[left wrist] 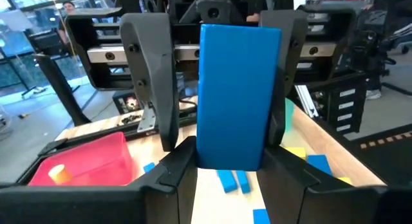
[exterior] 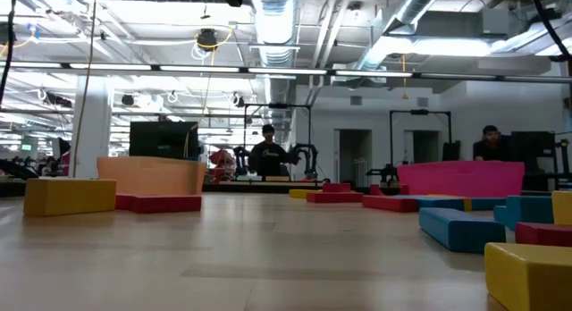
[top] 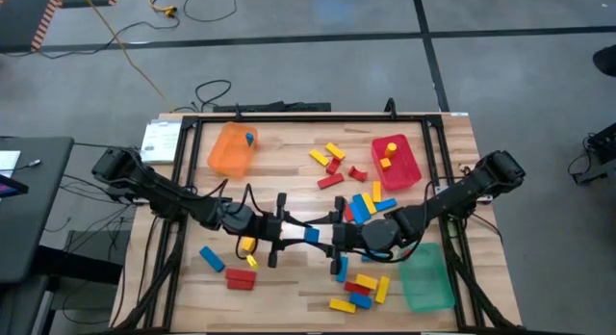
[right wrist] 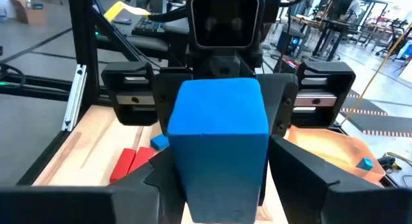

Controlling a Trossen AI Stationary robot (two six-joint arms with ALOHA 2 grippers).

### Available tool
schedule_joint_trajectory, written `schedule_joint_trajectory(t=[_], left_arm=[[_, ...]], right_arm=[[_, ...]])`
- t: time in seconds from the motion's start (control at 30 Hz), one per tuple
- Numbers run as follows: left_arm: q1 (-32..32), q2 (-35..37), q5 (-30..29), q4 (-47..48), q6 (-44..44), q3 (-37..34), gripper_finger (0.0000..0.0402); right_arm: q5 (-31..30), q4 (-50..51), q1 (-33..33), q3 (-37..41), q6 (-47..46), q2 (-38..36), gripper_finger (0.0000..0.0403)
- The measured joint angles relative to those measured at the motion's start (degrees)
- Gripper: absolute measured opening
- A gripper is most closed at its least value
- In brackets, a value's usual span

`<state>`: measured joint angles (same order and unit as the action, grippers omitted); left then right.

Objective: Sort blocks
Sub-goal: Put the blue rectangle block into the orange bin

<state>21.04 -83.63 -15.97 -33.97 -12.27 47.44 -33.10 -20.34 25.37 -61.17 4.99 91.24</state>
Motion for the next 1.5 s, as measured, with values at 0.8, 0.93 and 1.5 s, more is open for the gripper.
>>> schedule_joint_trajectory(t=[0.8,0.93,1.5], left_arm=[[0.2,7.1,-0.4,8.1,-1.3,-0.1,0.0227],[0.8,9.9,-0.6,5.9,-1.9,0.2,0.025],[-1.2,9.5,-1.3,4.0,-3.5,0.1,0.0256]], right_arm=[[-0.6,1.1,0.4,-0.1,0.4,-0.1,0.014],[-0.6,2.9,-0.1,0.1,-0.3,0.1,0.014],[2.6,3.0,-3.2,0.0,-4.0,0.0,0.014]])
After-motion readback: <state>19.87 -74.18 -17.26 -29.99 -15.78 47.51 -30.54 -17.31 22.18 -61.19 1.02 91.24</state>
